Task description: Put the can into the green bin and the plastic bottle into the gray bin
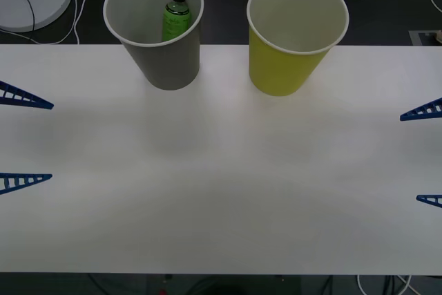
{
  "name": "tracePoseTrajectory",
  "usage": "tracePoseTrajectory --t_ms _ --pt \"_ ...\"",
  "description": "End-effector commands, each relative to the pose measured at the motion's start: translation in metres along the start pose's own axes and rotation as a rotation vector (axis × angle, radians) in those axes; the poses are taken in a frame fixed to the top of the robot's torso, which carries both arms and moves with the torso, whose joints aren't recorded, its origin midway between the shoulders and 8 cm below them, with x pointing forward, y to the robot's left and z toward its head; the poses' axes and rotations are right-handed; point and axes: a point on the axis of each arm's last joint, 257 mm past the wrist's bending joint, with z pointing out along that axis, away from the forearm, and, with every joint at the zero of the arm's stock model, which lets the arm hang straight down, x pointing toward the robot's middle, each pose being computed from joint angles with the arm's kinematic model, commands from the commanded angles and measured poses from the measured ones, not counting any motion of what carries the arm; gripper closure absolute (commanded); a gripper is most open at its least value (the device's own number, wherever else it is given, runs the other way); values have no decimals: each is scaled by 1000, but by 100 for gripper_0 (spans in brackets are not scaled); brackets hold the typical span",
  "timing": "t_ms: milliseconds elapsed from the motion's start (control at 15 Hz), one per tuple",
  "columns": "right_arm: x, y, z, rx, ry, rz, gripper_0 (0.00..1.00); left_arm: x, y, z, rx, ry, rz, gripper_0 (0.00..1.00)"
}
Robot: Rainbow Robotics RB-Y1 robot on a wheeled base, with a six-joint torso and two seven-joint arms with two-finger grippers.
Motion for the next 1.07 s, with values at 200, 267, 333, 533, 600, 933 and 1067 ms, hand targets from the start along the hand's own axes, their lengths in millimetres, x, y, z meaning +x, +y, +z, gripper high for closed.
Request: tracePoseTrajectory --t_ms 200,267,333,533,600,933,1067 --pt "0 0 0 0 0 0 0 4 -12 -5 15 -56 40 0" --pt "0 0 0 0 0 0 0 5 -14 -5 19 -56 47 0" --pt "0 0 0 0 0 0 0 5 -15 -5 21 -58 50 0" --pt "0 0 0 0 0 0 0 12 -22 -4 31 -52 78 0" --pt "0 0 0 0 0 0 0 13 -23 -4 32 -49 85 0" --pt "0 0 0 0 0 0 0 21 -28 -3 37 -35 116 0" --pt "0 0 0 0 0 0 0 23 -29 -3 39 -33 125 0"
